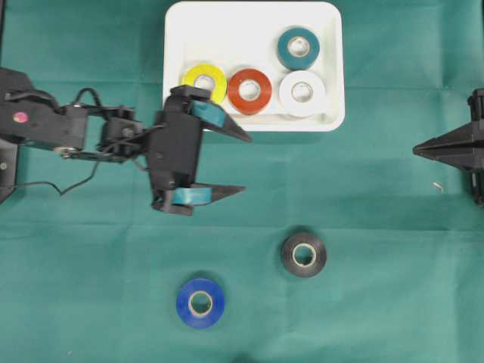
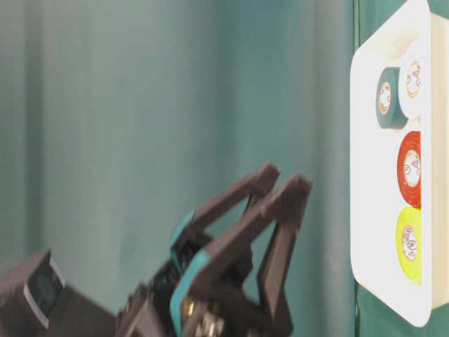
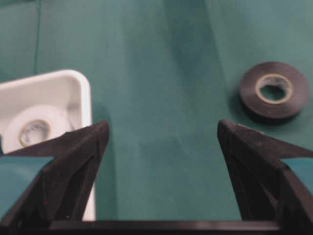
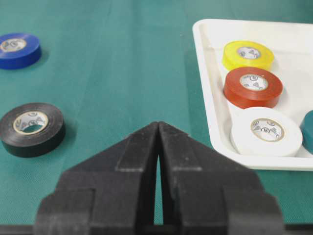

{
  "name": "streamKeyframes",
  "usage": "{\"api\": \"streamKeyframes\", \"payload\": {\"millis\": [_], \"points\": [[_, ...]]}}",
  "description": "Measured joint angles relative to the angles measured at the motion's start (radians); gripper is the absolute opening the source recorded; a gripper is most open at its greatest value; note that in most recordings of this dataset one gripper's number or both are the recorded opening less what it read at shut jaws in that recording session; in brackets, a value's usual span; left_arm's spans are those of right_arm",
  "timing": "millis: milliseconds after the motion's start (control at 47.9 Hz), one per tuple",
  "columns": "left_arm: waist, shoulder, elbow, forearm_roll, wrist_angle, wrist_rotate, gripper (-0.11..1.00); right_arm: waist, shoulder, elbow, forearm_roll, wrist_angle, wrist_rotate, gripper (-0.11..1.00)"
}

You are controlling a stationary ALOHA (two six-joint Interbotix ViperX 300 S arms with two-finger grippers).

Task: Put the tape into the white case with the left arm.
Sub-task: 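Withdraw the left gripper to the left edge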

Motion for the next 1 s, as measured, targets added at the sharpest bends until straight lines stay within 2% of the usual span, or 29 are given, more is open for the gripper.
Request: {"api": "streamKeyframes", "payload": {"millis": [543, 1002], "points": [[-0.037, -0.222, 0.253, -0.002, -0.074, -0.017, 0.91, 0.0, -0.002, 0.0, -0.003, 0.0, 0.0, -0.09], [-0.038, -0.311, 0.342, -0.002, -0.101, -0.018, 0.91, 0.0, 0.0, 0.0, -0.006, 0.0, 0.0, -0.09]]}}
